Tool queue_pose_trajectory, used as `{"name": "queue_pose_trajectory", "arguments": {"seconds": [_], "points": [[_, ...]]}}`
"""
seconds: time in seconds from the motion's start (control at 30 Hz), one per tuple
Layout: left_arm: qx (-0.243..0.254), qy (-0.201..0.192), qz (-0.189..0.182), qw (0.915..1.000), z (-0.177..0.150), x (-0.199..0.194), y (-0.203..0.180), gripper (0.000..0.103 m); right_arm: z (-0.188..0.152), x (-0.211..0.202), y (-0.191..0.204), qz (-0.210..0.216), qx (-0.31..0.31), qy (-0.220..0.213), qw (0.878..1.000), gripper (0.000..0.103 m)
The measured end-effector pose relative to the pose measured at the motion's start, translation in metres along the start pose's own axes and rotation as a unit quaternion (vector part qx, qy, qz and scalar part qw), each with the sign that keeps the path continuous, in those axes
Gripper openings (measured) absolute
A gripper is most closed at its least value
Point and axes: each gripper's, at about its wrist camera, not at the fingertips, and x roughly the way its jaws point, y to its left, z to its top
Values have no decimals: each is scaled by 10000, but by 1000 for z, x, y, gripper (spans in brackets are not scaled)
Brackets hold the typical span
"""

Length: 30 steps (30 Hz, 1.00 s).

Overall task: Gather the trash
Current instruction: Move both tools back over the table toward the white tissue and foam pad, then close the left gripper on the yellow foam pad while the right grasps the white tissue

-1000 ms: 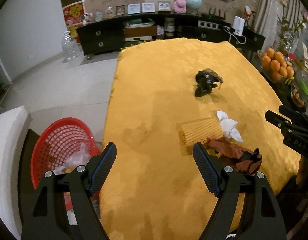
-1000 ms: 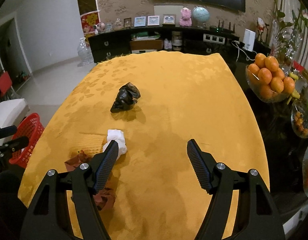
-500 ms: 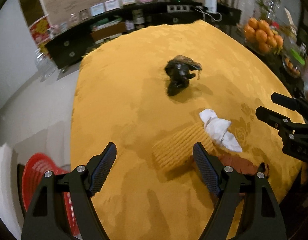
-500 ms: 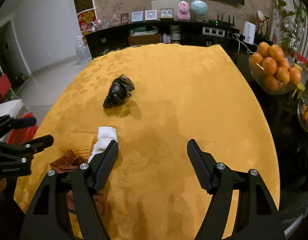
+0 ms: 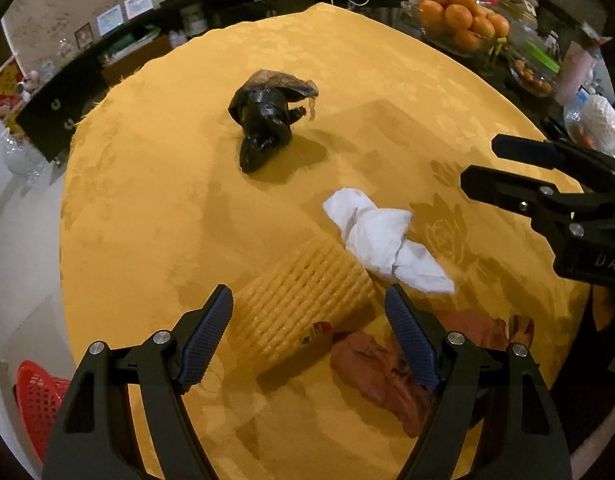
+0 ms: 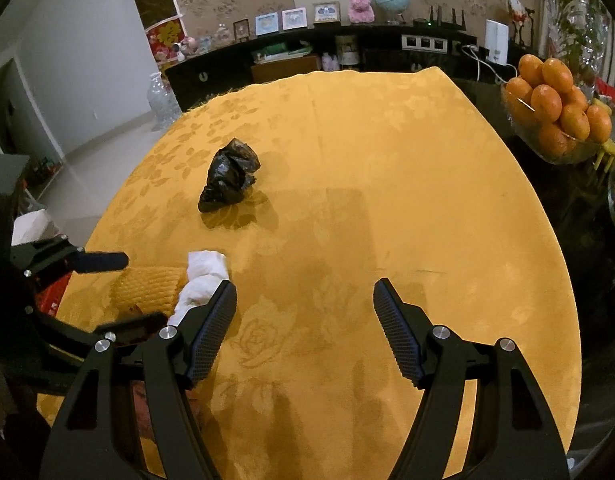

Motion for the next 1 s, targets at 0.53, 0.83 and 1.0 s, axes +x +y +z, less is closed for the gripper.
{"name": "queue_pose_trajectory", "arguments": {"seconds": [0.53, 0.83, 1.0], "points": [[-485, -155, -77, 9987, -2, -5, 15, 17, 0, 4, 3, -25, -53, 69, 10000, 69], [-1179, -475, -54, 9919, -20, -38, 42, 15, -3, 5, -1, 65, 76, 108, 9999, 69], [-1458, -644, 120, 9871, -35, -59, 55, 14, -3, 3, 14, 225, -194, 93, 9995, 69]]}}
